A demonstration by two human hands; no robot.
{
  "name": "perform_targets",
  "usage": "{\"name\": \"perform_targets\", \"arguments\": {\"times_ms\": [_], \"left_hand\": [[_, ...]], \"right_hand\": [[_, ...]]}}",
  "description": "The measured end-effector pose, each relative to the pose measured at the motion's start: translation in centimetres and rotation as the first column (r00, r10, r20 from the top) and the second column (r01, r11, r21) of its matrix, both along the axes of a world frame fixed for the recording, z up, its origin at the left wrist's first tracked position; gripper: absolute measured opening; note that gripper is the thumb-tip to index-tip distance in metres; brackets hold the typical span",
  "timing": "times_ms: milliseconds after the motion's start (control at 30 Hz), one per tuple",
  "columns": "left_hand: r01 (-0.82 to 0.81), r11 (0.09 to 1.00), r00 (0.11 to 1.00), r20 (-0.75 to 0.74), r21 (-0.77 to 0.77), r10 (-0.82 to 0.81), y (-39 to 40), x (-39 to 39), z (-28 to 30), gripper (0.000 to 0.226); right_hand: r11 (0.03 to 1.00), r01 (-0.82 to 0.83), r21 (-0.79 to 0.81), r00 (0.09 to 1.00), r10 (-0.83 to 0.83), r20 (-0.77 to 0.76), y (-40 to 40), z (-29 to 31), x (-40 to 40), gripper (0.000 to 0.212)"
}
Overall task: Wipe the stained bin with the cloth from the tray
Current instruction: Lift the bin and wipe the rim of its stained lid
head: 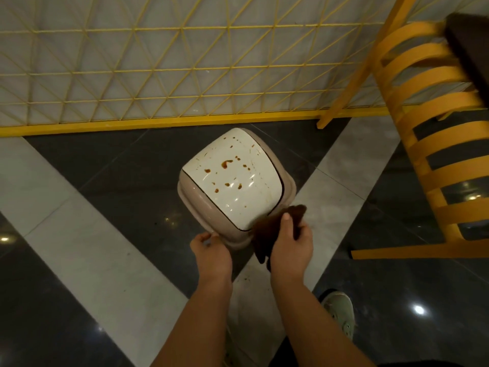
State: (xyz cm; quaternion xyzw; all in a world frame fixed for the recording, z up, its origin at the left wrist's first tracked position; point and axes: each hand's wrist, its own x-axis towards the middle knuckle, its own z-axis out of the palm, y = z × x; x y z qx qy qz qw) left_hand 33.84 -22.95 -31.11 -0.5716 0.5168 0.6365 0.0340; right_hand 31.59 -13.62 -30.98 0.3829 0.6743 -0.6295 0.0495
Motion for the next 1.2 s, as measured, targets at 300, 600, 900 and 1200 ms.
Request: {"name": "perform_targets", "arguments": {"times_ms": [300, 600, 900, 1200], "left_hand": [[0.183, 0.981, 0.983, -0.01, -0.069, -0.184, -0.1, 0.4, 0.1, 0.009], [0.247, 0.967, 0.969, -0.012, -0.057, -0.248, -0.5, 0.2, 0.3, 0.017], [0.365, 0.93, 0.931, 0.04, -0.051, -0.363, -1.9, 0.1, 0.3, 0.02], [0.54, 0.842, 0.834, 0.147, -0.018, -0.532, -3.9, 1.3, 1.4, 0.023]], "right_hand": [[0.832, -0.421, 0.362, 0.863, 0.49, -0.124, 0.0, -0.7, 3.7, 0.028], [0.814, -0.372, 0.446, 0.9, 0.434, -0.041, 1.9, -0.3, 0.4, 0.026], [0.735, -0.435, 0.52, 0.857, 0.516, -0.012, 4.5, 0.4, 0.5, 0.028], [0.943, -0.184, 0.278, 0.969, 0.222, -0.11, 7.1, 3.5, 1.4, 0.015]]}}
